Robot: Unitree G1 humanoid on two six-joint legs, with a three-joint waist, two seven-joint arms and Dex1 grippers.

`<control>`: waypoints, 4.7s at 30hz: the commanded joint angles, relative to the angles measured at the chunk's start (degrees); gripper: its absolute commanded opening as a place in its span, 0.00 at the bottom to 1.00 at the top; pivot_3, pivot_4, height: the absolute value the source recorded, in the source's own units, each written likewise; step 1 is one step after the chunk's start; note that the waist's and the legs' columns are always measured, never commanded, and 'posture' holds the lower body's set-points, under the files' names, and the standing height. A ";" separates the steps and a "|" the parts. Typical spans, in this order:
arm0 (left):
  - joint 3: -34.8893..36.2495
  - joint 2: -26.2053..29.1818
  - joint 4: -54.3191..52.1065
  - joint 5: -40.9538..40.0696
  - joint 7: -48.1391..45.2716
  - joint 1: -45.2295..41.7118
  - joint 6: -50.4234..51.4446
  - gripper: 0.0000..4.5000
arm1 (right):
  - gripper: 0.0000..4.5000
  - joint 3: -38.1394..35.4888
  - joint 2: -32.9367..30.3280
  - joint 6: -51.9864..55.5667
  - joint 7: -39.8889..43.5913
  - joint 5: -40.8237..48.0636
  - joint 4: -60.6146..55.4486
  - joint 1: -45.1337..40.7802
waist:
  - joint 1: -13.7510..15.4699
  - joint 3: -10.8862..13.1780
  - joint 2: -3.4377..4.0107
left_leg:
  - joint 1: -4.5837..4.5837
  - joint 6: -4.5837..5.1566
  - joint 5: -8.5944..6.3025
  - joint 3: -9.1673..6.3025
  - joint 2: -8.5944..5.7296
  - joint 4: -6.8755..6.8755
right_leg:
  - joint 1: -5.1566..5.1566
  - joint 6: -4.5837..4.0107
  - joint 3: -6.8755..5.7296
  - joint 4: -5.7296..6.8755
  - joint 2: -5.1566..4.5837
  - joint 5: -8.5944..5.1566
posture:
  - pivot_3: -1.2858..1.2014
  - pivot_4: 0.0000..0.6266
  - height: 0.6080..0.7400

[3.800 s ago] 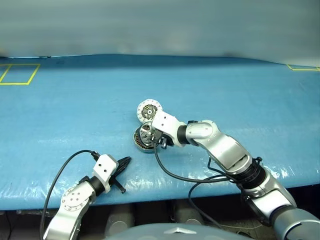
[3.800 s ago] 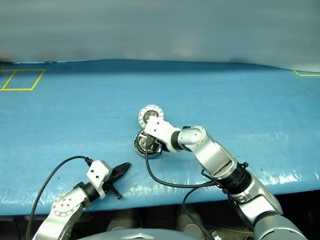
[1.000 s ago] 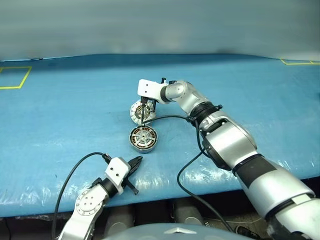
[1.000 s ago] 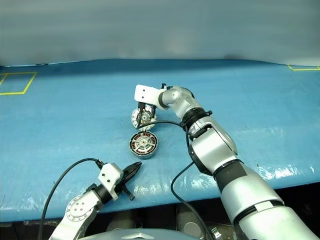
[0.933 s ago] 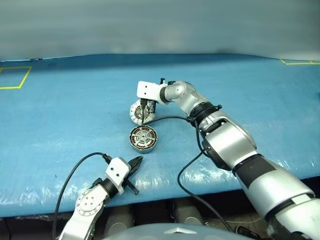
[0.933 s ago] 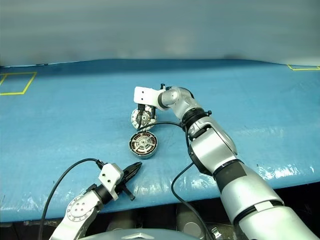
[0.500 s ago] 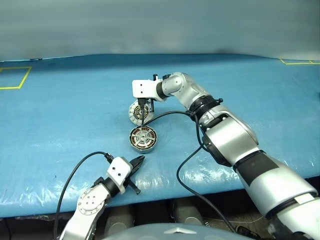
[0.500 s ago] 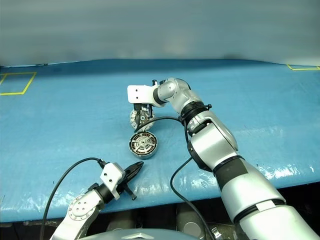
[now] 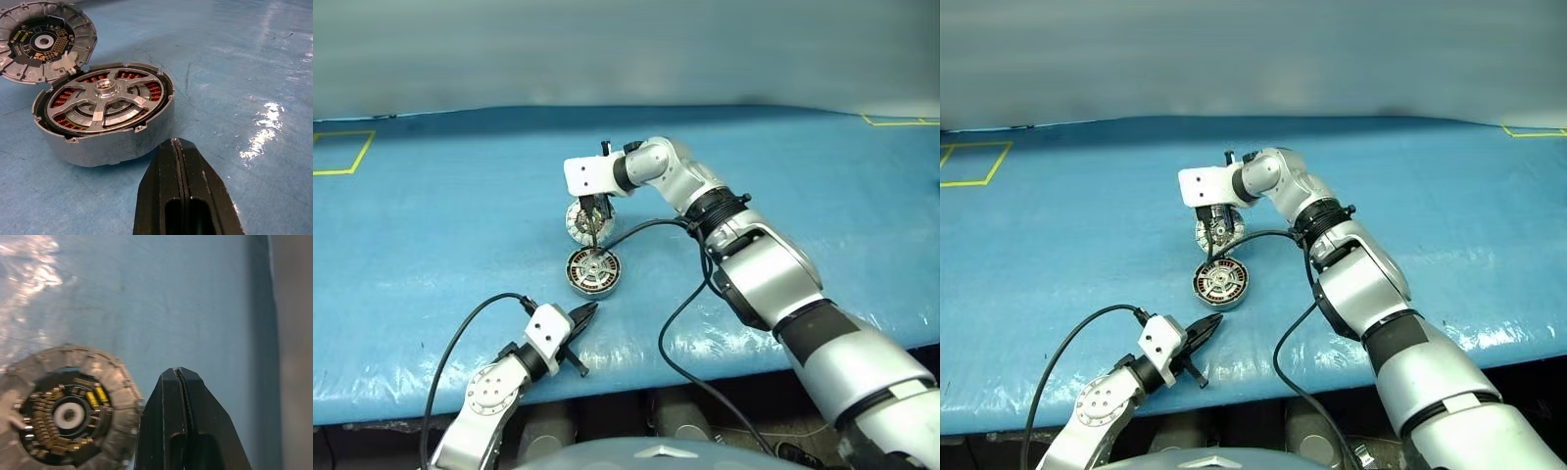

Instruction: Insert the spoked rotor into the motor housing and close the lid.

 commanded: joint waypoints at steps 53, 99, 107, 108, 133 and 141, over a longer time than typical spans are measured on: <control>-0.16 0.79 1.19 -0.78 -3.63 -1.66 -1.36 0.00 | 0.00 -7.43 -3.64 7.06 15.09 7.76 -22.10 7.41 | 0.38 0.01 0.01 | 0.02 0.00 0.00 -0.06 0.02 0.05 | 0.10 0.06 -0.06 -0.01 -0.01 0.04 | 0.52 0.24 1.00; 24.27 2.40 13.06 -16.62 1.48 -21.88 19.01 0.00 | 0.00 -6.65 2.03 43.94 -21.09 26.22 -95.04 79.82 | 1.22 -0.18 -0.32 | 0.04 -0.04 0.02 -0.28 -0.02 0.35 | 0.27 0.43 -0.12 -0.03 0.04 -0.11 | 0.52 0.24 1.00; 26.01 1.60 27.29 -25.65 -9.94 -33.36 23.34 0.00 | 0.00 -6.21 1.69 42.51 -21.17 29.04 -93.76 81.71 | 1.79 -0.22 -0.43 | -0.03 -0.04 0.02 -0.24 -0.06 0.36 | 0.28 0.45 -0.14 -0.09 0.08 -0.05 | 0.52 0.24 1.00; 26.12 1.82 29.16 -26.83 -11.31 -34.96 25.29 0.00 | 0.00 -5.96 1.58 42.65 -20.77 29.67 -93.95 82.03 | 1.79 -0.22 -0.43 | -0.03 -0.04 0.02 -0.23 -0.05 0.38 | 0.29 0.46 -0.15 -0.09 0.10 -0.06 | 0.52 0.24 1.00; 20.95 0.76 73.47 -17.68 -28.26 -65.59 26.02 0.00 | 0.00 -4.32 -1.06 46.18 -22.15 35.86 -98.21 85.90 | 1.83 -0.20 -0.60 | -0.20 -0.04 0.02 -0.33 -0.09 0.47 | 0.31 0.55 -0.16 -0.12 0.23 0.00 | 0.52 0.24 1.00; 20.15 -0.19 81.16 -14.79 -36.96 -69.97 24.23 0.00 | 0.00 -4.14 -1.60 46.47 -24.15 35.69 -99.43 86.88 | 1.83 -0.19 -0.61 | -0.24 -0.04 0.02 -0.35 -0.09 0.48 | 0.29 0.55 -0.16 -0.12 0.24 -0.01 | 0.52 0.24 1.00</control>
